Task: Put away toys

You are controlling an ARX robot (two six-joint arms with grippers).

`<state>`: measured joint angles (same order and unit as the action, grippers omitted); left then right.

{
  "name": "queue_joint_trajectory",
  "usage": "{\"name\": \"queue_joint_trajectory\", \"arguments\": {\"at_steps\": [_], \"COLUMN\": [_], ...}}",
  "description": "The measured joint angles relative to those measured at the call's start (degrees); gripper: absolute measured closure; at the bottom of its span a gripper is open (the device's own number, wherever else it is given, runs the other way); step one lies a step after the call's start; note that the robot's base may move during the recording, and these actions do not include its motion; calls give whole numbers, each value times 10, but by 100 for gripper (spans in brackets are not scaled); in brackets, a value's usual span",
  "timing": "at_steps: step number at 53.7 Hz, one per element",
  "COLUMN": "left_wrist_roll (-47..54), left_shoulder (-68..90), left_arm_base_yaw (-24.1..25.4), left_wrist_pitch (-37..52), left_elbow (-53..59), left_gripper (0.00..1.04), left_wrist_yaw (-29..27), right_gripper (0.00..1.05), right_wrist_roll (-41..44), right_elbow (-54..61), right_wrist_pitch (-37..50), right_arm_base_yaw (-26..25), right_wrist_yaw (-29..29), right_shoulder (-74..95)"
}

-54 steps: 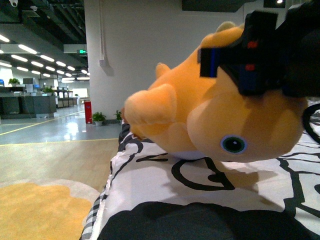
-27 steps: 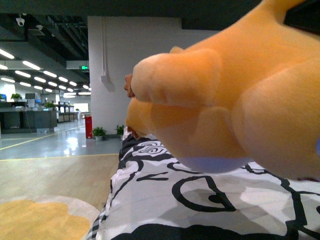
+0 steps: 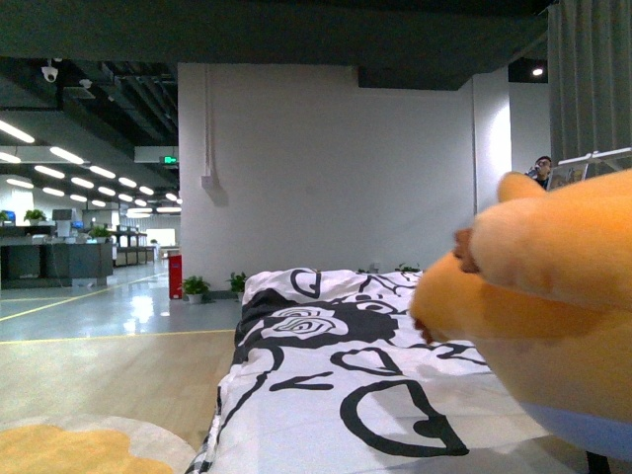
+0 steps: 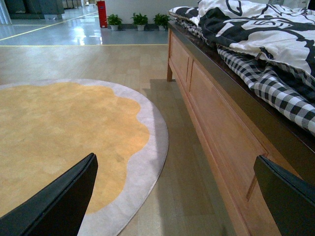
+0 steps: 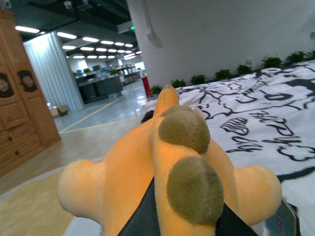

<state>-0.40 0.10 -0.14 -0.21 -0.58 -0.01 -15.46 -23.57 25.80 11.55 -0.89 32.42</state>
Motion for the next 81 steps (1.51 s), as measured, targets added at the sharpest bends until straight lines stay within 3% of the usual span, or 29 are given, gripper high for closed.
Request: {"name": "queue_joint_trajectory", "arguments": {"at_steps": [14, 26, 30, 32, 44, 75, 81], "left_wrist_roll": [0, 0, 0, 0, 0, 0, 0], "left_shoulder": [0, 0, 0, 0, 0, 0, 0], "left_arm_base_yaw": [0, 0, 0, 0, 0, 0, 0], "left_wrist_pitch": [0, 0, 0, 0, 0, 0, 0], "left_elbow": [0, 0, 0, 0, 0, 0, 0], "left_gripper": [6, 6, 6, 6, 6, 6, 6], "left_wrist_yaw": [0, 0, 0, 0, 0, 0, 0], "right_gripper": [98, 98, 98, 98, 98, 98, 98], "right_wrist_roll": [-25, -30, 50, 74, 136, 143, 144], "right_elbow": [17, 17, 0, 5, 75, 169, 176], "right_wrist_pitch": [-88, -89, -203, -221, -205, -190, -247], "right_arm_base_yaw": [-94, -97, -111, -112, -115, -115, -115], "right_wrist_yaw": [-8, -4, 7, 7, 7, 5, 5], "right_shoulder": [-52, -54, -66, -73, -124, -207, -260]}}
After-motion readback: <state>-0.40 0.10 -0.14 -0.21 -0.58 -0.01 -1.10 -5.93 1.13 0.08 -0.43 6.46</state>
